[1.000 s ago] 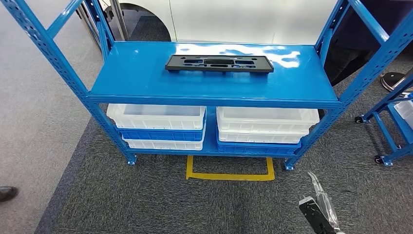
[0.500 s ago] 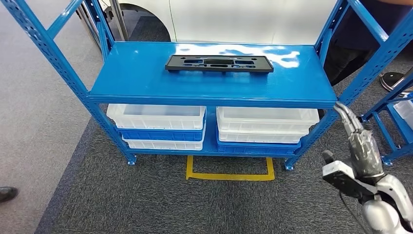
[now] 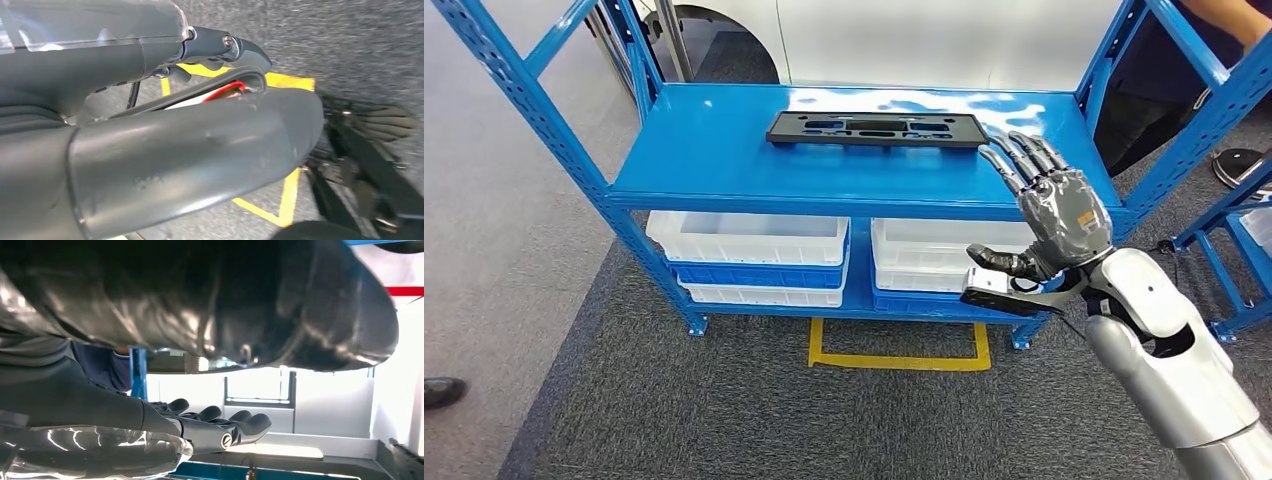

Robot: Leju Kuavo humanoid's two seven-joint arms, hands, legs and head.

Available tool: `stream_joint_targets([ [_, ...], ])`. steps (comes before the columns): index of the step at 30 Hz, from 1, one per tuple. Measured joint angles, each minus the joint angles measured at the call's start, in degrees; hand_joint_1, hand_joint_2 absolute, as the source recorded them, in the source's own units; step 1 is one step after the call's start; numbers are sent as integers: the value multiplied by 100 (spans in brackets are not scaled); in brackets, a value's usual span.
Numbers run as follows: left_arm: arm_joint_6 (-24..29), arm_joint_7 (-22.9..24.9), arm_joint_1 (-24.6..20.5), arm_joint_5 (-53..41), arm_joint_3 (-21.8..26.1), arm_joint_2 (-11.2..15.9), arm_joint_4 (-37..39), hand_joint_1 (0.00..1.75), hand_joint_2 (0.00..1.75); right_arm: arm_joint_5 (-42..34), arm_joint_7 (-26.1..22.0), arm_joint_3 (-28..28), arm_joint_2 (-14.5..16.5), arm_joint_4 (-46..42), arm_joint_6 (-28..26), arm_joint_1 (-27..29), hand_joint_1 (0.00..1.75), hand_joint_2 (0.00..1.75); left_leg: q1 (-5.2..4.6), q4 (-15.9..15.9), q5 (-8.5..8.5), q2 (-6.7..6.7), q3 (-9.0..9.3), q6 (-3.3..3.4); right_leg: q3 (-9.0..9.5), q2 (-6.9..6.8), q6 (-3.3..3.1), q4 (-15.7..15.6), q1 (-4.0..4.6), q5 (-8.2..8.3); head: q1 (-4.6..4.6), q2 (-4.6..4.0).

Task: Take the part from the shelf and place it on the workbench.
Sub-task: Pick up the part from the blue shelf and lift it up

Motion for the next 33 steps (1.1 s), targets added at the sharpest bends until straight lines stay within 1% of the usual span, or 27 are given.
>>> stream_joint_targets([
  [3,4,0,6,17,-22,-2,11,0,0,-54,5,257,-6,93,-56,-103,0,0,0,-1,-1,1,-2,0,-1,2,0,0,-1,-3,1,-1],
  [9,21,0,9,68,-62,-5,22,0,0,-152,1,482,-15,170,-128,-136,0,0,-2,0,-1,1,-4,1,-1,2,1,-1,-5,-4,2,-2],
  [17,35,0,10,95,-107,-12,26,0,0,-158,-3,675,-15,172,-163,-126,0,0,-3,1,-2,2,-4,2,-3,3,1,-3,-7,-4,2,-1],
  [25,38,0,10,112,-123,-19,26,0,0,-163,-3,776,-28,235,-176,-91,0,0,-31,17,-11,2,-14,16,-5,2,11,-13,-42,2,1,-2],
  [29,38,0,13,113,-126,-19,26,0,0,-178,-3,779,-30,264,-200,-56,0,0,-42,37,-30,0,-30,55,-4,-2,43,-30,-51,11,1,-2],
  [31,38,1,15,114,-127,-20,26,0,0,-183,-3,776,-32,265,-211,-51,0,0,-18,-28,-8,0,-3,106,15,6,83,-51,-46,9,1,-2],
  [32,38,1,15,115,-128,-22,26,0,0,-186,-3,775,-37,265,-217,-52,0,0,2,-82,12,1,28,139,-3,34,100,0,-43,-28,1,-2],
  [33,38,2,13,115,-128,-24,26,0,0,-187,-2,773,-44,266,-222,-52,0,0,22,-134,35,1,60,168,-75,70,111,153,-41,-114,2,-2],
])
